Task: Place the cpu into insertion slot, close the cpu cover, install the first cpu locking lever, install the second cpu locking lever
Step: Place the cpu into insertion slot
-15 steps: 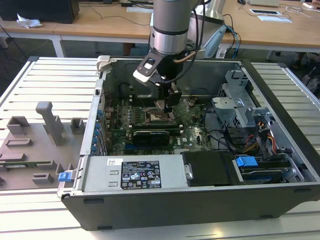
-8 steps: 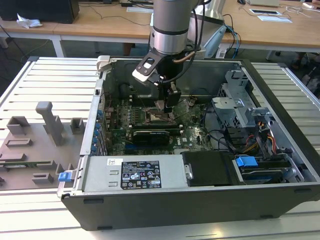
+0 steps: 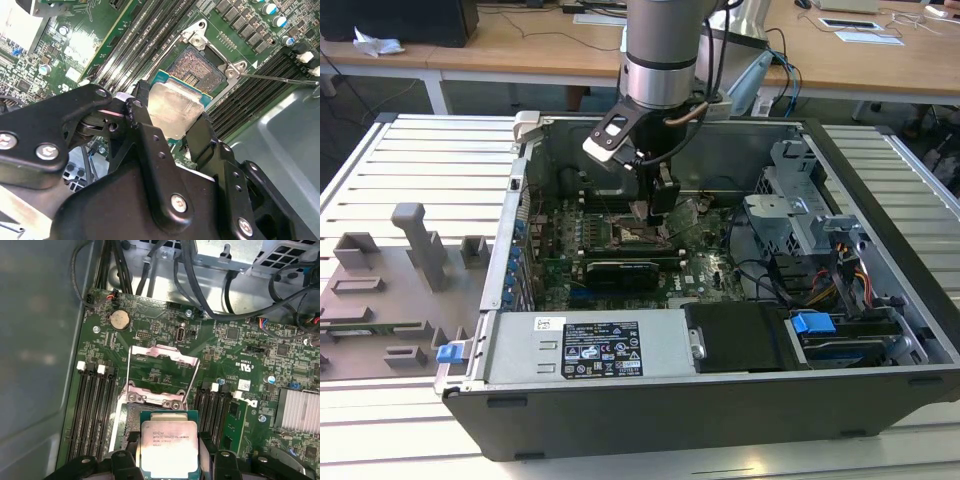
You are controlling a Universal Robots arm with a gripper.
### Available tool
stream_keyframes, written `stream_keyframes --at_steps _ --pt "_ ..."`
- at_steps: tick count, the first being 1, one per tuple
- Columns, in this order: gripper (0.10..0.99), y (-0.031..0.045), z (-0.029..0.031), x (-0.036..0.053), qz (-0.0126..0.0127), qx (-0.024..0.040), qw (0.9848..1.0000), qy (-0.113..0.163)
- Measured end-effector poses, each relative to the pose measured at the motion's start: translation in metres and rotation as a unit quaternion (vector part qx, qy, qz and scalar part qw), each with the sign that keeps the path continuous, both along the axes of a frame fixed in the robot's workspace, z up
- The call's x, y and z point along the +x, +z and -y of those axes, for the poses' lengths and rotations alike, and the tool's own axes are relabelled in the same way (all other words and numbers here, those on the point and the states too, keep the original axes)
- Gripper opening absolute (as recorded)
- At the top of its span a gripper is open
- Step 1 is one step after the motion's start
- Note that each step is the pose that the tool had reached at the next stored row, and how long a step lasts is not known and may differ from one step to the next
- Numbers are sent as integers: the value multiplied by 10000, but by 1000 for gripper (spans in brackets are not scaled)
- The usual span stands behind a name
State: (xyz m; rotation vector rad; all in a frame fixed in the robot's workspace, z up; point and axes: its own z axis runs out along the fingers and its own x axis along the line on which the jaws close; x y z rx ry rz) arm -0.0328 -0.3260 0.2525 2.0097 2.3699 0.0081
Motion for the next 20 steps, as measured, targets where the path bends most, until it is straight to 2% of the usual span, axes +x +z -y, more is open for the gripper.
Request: stream_keyframes --at_steps 2,4,5,16,17,19,20 --pt "541 0 0 0 0 -1 10000 -50" --pt "541 0 0 0 0 -57 9995 -309" --pt "541 0 0 0 0 -64 9993 -375" --pt "541 -1 0 -1 -1 -69 9988 -483" --pt "541 -1 0 -2 -1 -62 9986 -523" --pt "541 -1 0 -5 -6 16 9980 -625" --pt "541 -1 0 -5 -6 29 9977 -673"
